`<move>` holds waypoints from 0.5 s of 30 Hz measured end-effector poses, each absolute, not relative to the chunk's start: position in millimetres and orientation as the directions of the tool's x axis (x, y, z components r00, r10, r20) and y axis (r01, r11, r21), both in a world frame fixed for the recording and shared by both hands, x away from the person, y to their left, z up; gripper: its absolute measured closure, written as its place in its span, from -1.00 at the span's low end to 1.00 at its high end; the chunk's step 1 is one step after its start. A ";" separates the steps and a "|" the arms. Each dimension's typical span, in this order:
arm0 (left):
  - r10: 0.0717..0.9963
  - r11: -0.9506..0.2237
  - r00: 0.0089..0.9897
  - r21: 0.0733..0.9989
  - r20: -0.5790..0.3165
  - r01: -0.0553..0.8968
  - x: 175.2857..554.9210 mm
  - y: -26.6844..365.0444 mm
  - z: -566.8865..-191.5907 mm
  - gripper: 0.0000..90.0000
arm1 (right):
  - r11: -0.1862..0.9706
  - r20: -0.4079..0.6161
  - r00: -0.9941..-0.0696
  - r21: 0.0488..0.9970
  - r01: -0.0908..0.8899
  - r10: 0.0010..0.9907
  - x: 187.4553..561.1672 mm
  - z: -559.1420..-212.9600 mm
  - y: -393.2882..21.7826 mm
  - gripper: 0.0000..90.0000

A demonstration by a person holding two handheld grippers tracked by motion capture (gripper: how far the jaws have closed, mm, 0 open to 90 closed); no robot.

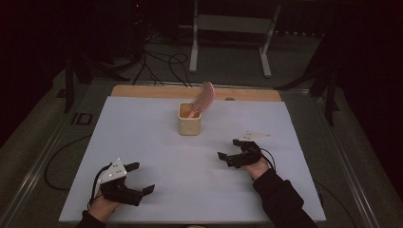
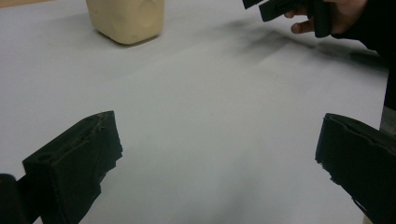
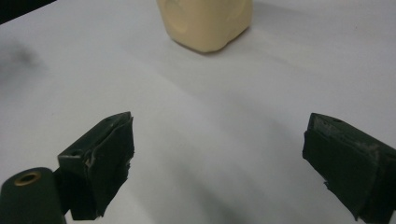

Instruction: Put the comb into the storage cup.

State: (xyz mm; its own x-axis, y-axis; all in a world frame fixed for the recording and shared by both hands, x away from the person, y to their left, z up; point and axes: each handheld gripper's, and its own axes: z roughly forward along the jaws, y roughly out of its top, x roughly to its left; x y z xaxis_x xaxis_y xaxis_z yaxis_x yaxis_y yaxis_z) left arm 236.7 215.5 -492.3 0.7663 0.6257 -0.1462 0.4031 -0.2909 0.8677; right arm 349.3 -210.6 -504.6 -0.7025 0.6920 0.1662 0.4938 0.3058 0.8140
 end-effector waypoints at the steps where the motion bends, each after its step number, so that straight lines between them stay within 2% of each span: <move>1: 0.625 -0.292 0.767 0.868 -0.145 0.403 236.7 215.5 -492.2 -0.99 | 0.310 0.164 -0.704 0.812 0.494 0.691 347.7 -505.8 -211.0 -0.80; 15: 0.625 -0.287 0.766 0.869 -0.148 0.403 236.3 215.9 -491.9 -0.99 | 0.309 0.168 -0.701 0.809 0.499 0.693 323.8 -507.4 -229.7 -0.80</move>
State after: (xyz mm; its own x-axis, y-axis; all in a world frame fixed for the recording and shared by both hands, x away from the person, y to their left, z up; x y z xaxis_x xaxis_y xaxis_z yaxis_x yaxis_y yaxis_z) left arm 236.3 215.9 -491.9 0.7663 0.6252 -0.1484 0.4027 -0.2873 0.8691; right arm 323.8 -229.7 -507.4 -0.7010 0.6932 0.1677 0.4993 0.3090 0.8095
